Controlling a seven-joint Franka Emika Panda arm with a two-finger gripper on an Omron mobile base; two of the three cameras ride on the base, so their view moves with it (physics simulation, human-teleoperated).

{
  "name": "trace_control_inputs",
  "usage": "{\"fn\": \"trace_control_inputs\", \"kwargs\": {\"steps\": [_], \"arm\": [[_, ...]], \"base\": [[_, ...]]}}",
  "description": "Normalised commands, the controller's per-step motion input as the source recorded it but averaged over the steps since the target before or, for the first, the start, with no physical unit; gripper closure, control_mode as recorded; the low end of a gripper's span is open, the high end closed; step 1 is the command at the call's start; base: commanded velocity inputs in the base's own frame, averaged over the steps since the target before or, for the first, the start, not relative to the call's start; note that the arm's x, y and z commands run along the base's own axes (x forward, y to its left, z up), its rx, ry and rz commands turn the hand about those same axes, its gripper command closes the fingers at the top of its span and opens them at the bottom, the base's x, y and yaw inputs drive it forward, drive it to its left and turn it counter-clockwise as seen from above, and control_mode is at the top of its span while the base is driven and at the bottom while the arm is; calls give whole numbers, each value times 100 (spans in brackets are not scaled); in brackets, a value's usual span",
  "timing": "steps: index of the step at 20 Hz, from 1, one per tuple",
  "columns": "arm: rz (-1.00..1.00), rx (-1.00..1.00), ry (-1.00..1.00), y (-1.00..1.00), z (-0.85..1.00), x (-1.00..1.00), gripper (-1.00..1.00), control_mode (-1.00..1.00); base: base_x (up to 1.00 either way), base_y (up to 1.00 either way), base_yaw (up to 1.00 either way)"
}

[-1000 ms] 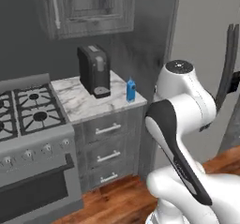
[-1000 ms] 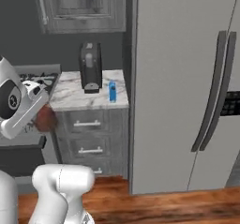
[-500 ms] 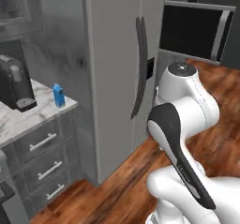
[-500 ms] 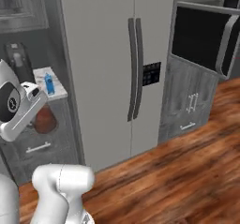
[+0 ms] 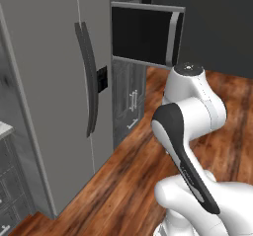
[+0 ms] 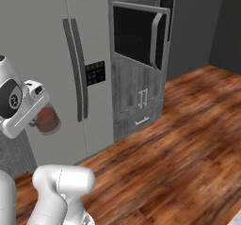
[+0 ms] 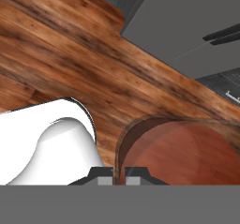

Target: Place the microwavable item in the microwave. Then, close the microwave door and press the start button.

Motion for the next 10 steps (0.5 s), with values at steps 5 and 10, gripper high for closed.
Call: {"fn": "trace_control_inputs", "kwargs": {"steps": [5,10], "arm": [[0,0,0,0,0,0,100,100],[0,0,0,0,0,0,100,100]], "base": [[23,-100,0],[47,-88,0]]}}
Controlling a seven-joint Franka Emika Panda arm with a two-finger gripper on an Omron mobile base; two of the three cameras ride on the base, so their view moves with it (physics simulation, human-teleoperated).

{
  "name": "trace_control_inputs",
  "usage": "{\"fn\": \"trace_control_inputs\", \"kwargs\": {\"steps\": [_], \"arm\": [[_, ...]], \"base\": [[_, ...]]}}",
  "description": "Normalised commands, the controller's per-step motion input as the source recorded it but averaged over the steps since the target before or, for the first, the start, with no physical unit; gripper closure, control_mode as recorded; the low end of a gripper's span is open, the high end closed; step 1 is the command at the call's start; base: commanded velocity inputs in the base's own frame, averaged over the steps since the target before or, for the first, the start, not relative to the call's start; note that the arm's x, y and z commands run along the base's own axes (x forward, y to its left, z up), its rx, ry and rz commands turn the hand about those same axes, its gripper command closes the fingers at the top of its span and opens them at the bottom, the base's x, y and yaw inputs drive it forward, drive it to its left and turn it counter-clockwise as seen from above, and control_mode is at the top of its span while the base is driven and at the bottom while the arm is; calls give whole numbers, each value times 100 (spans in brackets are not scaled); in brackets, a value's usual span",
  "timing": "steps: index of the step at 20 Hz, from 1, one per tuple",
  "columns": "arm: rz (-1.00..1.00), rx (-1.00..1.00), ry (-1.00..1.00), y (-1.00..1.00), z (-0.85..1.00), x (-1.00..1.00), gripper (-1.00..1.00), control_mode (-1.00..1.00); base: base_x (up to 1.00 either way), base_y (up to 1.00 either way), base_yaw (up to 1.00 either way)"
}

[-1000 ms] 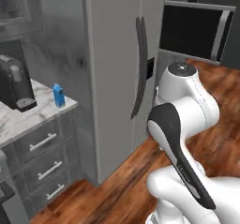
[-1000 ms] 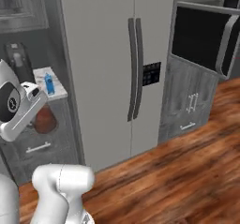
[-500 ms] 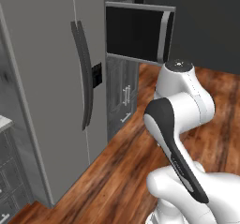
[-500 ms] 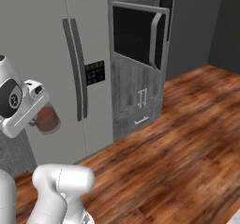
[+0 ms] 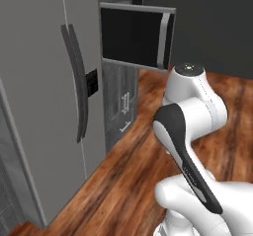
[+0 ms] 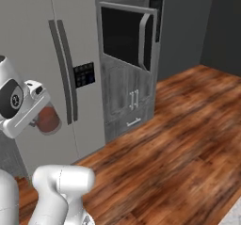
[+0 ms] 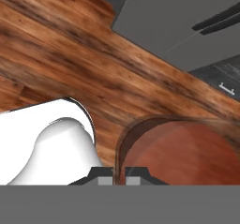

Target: Place the microwavable item in the microwave. Then, close the microwave door and press the start button.

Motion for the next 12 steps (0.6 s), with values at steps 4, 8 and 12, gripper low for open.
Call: {"fn": "trace_control_inputs", "kwargs": {"steps": [4,8,12], "arm": [[0,0,0,0,0,0,100,100],[0,0,0,0,0,0,100,100],[0,0,0,0,0,0,100,100]], "base": [[63,-65,-21],[46,-32,-55],[34,-30,-64]]}}
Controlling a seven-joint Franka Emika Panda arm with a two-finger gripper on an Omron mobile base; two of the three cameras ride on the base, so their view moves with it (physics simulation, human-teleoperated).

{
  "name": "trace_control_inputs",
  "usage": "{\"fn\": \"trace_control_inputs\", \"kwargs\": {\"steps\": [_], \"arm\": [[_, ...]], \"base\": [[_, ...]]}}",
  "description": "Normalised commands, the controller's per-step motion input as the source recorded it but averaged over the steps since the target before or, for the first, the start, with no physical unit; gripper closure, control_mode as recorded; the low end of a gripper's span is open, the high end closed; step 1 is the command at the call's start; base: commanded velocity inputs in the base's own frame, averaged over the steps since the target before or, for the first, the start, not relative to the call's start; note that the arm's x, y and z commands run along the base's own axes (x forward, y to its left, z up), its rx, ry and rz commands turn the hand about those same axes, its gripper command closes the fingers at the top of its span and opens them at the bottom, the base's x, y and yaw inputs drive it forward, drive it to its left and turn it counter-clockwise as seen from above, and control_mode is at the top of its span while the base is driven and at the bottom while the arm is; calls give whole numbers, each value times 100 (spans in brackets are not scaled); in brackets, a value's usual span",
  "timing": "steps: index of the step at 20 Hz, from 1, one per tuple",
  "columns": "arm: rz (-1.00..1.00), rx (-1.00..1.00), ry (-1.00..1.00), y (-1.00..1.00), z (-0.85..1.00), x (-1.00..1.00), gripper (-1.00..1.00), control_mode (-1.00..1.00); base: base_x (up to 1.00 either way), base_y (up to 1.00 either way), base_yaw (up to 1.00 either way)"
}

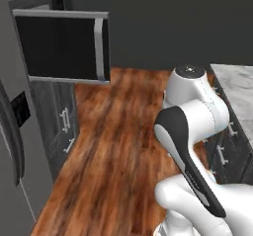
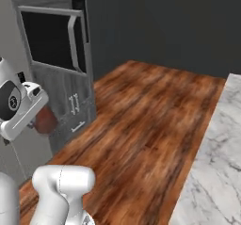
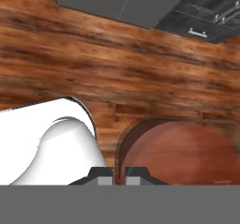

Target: Place the microwavable item in the microwave. Then, close the microwave door and press the start button.

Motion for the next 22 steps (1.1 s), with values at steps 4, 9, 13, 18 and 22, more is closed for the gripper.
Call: {"fn": "trace_control_inputs", "kwargs": {"steps": [4,9,13,18,22], "arm": [[0,0,0,0,0,0,100,100],[0,0,0,0,0,0,100,100],[0,0,0,0,0,0,100,100],[0,0,0,0,0,0,100,100],[0,0,0,0,0,0,100,100]], "base": [[39,-41,-62],[59,-26,-58],[95,30,-51],[100,58,-32],[100,51,-7]]}}
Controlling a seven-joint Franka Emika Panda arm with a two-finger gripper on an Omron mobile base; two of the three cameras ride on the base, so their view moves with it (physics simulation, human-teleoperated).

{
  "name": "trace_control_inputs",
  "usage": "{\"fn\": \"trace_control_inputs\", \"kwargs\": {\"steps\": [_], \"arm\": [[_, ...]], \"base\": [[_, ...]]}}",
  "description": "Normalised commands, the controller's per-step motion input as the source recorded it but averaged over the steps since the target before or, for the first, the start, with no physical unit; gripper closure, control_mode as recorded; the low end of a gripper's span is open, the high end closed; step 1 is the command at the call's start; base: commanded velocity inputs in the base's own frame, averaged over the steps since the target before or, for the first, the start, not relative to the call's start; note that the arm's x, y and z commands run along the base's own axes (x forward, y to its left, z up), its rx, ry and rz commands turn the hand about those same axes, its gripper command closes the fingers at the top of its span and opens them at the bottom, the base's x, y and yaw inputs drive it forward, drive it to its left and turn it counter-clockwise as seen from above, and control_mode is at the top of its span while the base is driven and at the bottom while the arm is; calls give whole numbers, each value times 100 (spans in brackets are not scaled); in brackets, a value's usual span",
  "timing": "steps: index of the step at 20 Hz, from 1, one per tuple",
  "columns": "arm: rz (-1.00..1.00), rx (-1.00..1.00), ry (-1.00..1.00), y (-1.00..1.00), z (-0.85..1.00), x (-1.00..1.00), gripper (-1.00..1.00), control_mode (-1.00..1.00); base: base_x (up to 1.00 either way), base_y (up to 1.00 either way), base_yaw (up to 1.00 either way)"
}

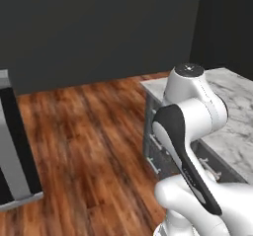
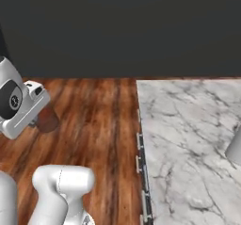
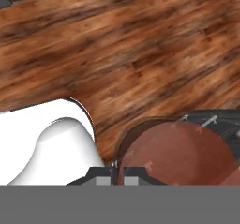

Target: Place the microwavable item in the microwave. Then, close the microwave door and press the start button.

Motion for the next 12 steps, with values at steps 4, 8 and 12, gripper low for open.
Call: {"fn": "trace_control_inputs", "kwargs": {"steps": [4,8,12], "arm": [[0,0,0,0,0,0,100,100],[0,0,0,0,0,0,100,100],[0,0,0,0,0,0,100,100]], "base": [[100,60,0],[100,66,4],[100,45,24]]}}
